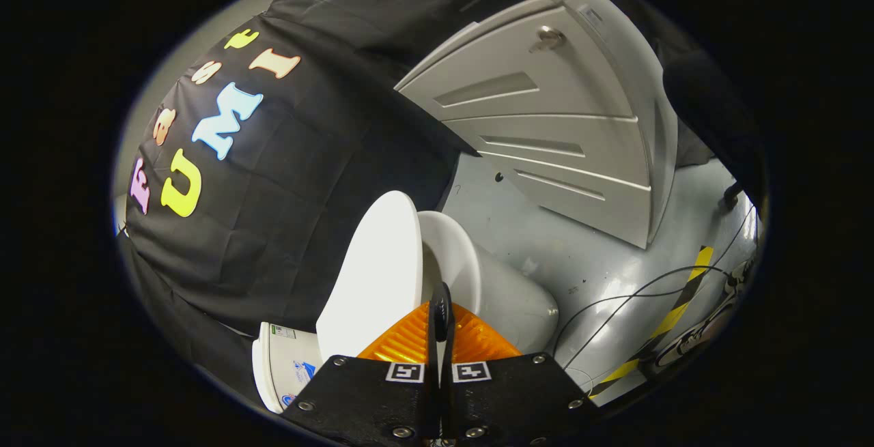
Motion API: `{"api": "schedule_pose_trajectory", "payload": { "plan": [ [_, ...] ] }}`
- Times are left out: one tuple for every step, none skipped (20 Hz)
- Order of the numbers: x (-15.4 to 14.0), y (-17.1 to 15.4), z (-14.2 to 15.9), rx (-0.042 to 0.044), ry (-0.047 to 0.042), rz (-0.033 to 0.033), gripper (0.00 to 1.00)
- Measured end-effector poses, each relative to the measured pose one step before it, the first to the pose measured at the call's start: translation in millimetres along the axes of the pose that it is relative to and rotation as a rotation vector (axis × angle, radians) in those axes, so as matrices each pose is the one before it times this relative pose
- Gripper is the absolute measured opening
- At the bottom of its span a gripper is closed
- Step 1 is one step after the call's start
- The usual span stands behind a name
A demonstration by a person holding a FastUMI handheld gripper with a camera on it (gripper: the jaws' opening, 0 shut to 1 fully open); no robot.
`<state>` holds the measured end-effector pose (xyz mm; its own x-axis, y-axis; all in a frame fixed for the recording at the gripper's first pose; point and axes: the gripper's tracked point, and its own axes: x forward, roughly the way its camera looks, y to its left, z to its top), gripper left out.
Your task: Open the toilet lid.
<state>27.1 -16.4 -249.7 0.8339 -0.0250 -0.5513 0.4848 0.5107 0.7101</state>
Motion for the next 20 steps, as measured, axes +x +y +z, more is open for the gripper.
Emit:
{"api": "schedule_pose_trajectory", "payload": {
  "plan": [
    [-4.64,6.45,2.03,-0.01376,-0.00813,0.0036,0.01],
    [-3.69,6.86,2.63,-0.01201,-0.00704,0.00119,0.01],
    [-4.47,6.13,2.39,-0.00709,-0.0074,0.00101,0.01],
    [-3.5,6.9,2.96,-0.00519,-0.00642,0.00701,0.01],
    [-4.39,7.37,1.3,-0.01467,-0.00539,0.01162,0.01],
    [-4.81,7.2,2.28,-0.01303,-0.00835,0.00938,0.0],
    [-4.3,7.39,2.55,-0.0135,-0.00771,0.00738,0.01],
    [-3.86,7.91,2.93,-0.01397,-0.00845,0.00711,0.0],
    [-4.85,9.55,2.28,-0.01246,-0.00822,0.00664,0.0],
    [-5.08,10.13,3.19,-0.01449,-0.00997,0.00805,0.01],
    [-5.19,10.27,1.48,-0.02025,-0.00752,0.00918,0.0],
    [-4.79,10.67,2.81,-0.02311,-0.00925,0.00913,0.0],
    [-4.72,10.78,2.26,-0.02234,-0.00802,0.00775,0.0],
    [-4.26,10.77,2.56,-0.02146,-0.00842,0.00799,0.0],
    [-4.73,10.46,1.48,-0.0223,-0.00748,0.00897,0.0],
    [-3.58,10.03,2.48,-0.02237,-0.00784,0.00757,0.0],
    [-3.35,9.47,1.15,-0.02343,-0.00716,0.00438,0.0],
    [-2.05,6.98,1.62,-0.02715,-0.00608,-0.00098,0.0],
    [-2.11,5.87,0.37,-0.02758,-0.00595,-0.005,0.0],
    [-2.57,6.42,2.36,-0.02524,-0.0059,-0.00193,0.0]
  ]
}}
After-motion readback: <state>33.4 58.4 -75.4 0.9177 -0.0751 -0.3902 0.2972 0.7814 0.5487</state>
